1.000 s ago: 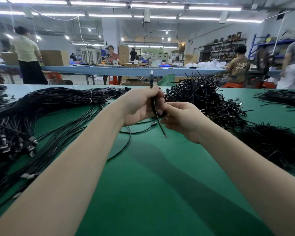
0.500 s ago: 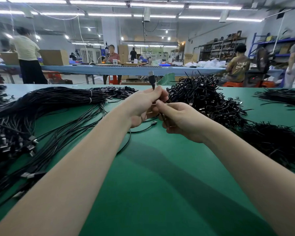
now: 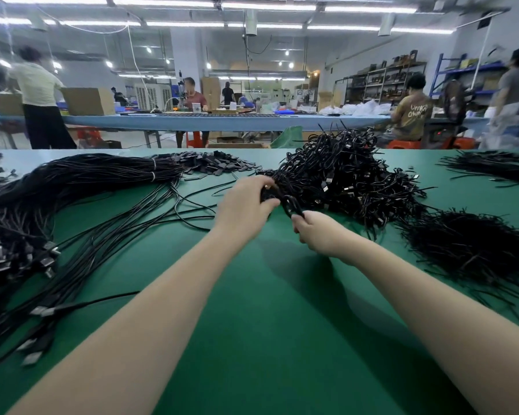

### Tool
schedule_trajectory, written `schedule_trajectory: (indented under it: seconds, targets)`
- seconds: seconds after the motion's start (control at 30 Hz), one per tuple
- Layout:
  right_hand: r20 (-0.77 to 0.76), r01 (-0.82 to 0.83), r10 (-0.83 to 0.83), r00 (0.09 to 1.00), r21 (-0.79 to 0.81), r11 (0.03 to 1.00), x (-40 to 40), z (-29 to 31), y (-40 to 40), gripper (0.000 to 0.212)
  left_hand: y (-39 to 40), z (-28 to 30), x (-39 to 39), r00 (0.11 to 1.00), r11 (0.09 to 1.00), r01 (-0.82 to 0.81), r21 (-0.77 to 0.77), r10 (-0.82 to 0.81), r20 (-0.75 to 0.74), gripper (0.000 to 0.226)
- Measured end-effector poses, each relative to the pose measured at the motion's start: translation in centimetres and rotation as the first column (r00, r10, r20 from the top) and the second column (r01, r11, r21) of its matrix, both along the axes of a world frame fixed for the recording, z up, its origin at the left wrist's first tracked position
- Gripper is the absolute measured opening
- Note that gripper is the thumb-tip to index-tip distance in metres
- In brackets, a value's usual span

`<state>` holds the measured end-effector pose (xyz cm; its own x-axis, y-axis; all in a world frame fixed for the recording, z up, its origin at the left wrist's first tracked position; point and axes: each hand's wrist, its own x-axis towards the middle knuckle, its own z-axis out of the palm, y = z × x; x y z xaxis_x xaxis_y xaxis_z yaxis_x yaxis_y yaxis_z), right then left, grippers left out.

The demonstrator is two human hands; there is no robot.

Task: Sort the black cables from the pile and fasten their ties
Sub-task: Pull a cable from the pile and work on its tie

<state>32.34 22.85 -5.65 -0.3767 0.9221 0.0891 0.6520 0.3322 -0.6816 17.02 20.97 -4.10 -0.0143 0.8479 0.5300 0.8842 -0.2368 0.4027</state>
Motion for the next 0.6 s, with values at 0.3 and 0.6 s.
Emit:
schedule_trajectory:
  seconds: [0.3, 0.6]
  targets:
    - [0.328, -0.263, 0.319, 0.889, -0.204, 0.943, 2.9, 2.7, -0.9, 0.034, -0.6, -2.8, 0.3, 0.649, 0.941, 0.261, 0.216, -0.005, -0.761, 0.027]
    - [0.883, -0.402, -0.315, 0.347, 0.444, 0.800, 8.6, 4.2, -0.6, 0.041, -2.4, -5.3, 2.7, 0.793, 0.988, 0.076, 0.132, 0.020, -0.608, 0.018]
